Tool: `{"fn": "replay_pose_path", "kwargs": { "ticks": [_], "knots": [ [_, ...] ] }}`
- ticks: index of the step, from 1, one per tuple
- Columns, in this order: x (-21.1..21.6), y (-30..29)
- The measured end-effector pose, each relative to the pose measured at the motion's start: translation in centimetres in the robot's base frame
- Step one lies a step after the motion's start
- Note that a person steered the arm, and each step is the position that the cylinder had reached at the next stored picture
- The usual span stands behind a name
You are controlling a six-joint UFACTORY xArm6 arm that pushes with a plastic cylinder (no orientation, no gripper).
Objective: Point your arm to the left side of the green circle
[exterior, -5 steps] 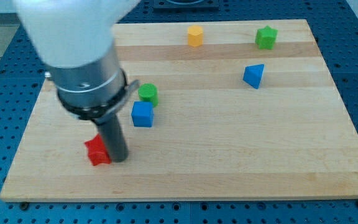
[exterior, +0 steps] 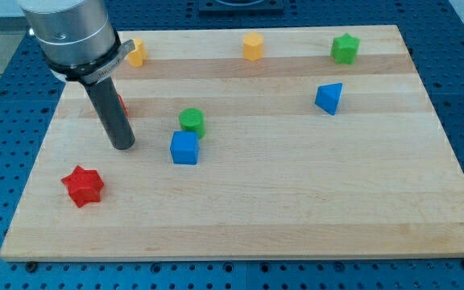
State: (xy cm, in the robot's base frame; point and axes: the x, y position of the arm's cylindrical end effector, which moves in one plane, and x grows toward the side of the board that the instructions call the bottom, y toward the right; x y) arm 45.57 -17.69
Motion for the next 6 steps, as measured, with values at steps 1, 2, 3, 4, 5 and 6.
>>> {"fn": "replay_pose_path", "kwargs": {
  "ticks": [1,2,3,4,5,6],
  "knots": [
    [-0.5,0.0],
    [-0.5,0.0],
    [-0.5,-0.4],
    [-0.5,-0.5],
    [-0.9,-0.3],
    [-3.7,2.0]
  ]
}}
